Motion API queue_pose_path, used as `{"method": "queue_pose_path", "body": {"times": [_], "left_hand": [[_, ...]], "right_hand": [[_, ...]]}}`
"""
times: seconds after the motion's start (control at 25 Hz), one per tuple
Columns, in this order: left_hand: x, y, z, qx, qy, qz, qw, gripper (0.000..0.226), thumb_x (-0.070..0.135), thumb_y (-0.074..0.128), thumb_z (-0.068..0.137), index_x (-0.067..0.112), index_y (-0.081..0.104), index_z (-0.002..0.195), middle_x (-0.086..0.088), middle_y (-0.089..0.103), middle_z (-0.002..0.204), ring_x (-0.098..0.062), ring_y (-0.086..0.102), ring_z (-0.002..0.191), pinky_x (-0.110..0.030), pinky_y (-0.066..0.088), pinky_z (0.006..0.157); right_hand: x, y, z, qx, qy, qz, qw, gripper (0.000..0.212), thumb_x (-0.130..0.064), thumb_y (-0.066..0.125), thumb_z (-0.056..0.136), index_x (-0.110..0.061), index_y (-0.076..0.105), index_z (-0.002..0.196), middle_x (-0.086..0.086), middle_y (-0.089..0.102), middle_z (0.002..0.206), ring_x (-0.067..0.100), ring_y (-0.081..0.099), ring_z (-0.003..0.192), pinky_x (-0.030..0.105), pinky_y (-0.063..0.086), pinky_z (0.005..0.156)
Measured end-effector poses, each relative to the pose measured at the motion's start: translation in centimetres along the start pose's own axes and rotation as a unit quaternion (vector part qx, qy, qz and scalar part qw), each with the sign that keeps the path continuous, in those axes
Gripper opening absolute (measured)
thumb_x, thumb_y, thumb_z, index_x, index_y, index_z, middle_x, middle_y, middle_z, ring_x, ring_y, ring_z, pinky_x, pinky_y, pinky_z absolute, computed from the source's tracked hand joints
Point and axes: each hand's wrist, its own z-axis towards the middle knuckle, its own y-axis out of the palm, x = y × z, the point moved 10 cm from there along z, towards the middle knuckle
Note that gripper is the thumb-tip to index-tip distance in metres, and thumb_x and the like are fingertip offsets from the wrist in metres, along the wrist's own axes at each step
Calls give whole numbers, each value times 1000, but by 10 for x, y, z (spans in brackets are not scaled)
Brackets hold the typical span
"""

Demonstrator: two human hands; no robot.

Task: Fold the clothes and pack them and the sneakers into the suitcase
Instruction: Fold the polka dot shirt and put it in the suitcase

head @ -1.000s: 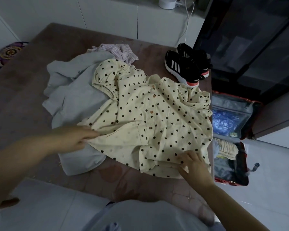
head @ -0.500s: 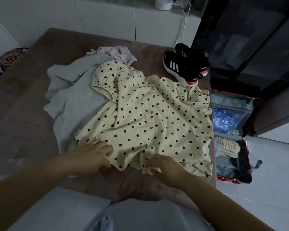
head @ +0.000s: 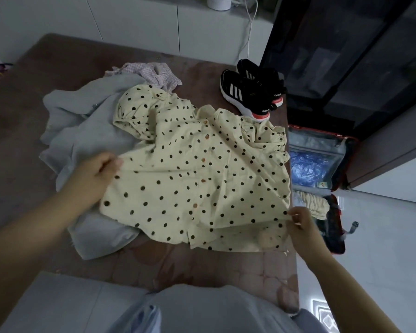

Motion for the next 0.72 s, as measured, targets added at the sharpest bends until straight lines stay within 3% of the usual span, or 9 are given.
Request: {"method": "queue_pose_path", "body": {"times": [0.08,0.12,0.24,0.32,0.4,0.52,0.6,0.72], "left_hand": [[-22,-9,-1,31,-84,-49,995,25,29,44,97,13,53,80,1,51,67,-11,46,62,-28,38,64],[-38,0,-6,-3,-119,-23,993,30,27,43,98,10,51,75,-4,49,62,-17,45,58,-27,38,58],[-79,31,-32,-115,-134,150,973,35,23,40,99,8,50,69,-11,51,59,-30,54,62,-32,36,57],[-85,30,-36,-121,-122,198,965,34,29,41,98,12,52,71,-8,56,62,-26,57,63,-34,38,59],[-74,16,-24,-85,-102,208,969,31,35,46,94,15,53,72,-7,59,62,-24,57,60,-34,42,60],[-55,-2,14,-14,-94,154,984,23,33,52,92,12,60,86,-8,66,84,-28,61,82,-39,49,78],[-54,2,46,-13,-136,63,989,24,27,52,93,6,62,96,-13,65,95,-29,60,91,-39,48,84],[-55,19,82,14,-251,-142,957,30,36,56,90,6,61,90,-12,60,81,-23,59,72,-31,50,70]], "right_hand": [[5,-12,-3,26,21,57,998,13,-6,41,92,-14,44,102,5,50,85,18,47,68,29,40,56],[10,-13,-5,25,26,42,998,11,-7,45,91,-12,45,101,5,49,83,17,47,67,29,40,56],[29,7,-12,-69,16,-179,981,14,-16,59,85,-9,48,92,4,51,77,17,49,64,32,45,58],[37,23,-16,-146,2,-300,943,19,-27,61,83,-12,51,89,1,54,76,16,51,66,31,47,63],[19,21,-4,-138,-14,-312,940,19,-32,60,84,-15,53,88,0,58,79,17,56,71,30,49,66],[-40,3,32,-52,-76,-268,959,15,-32,57,88,-18,53,89,1,61,85,13,57,72,26,46,61],[-81,-3,65,-7,-138,-250,958,20,-30,58,88,-16,54,101,4,58,101,17,58,84,28,46,68],[-112,-12,118,33,-104,-158,981,46,-31,63,81,-10,48,119,6,49,110,23,54,98,37,46,84]]}}
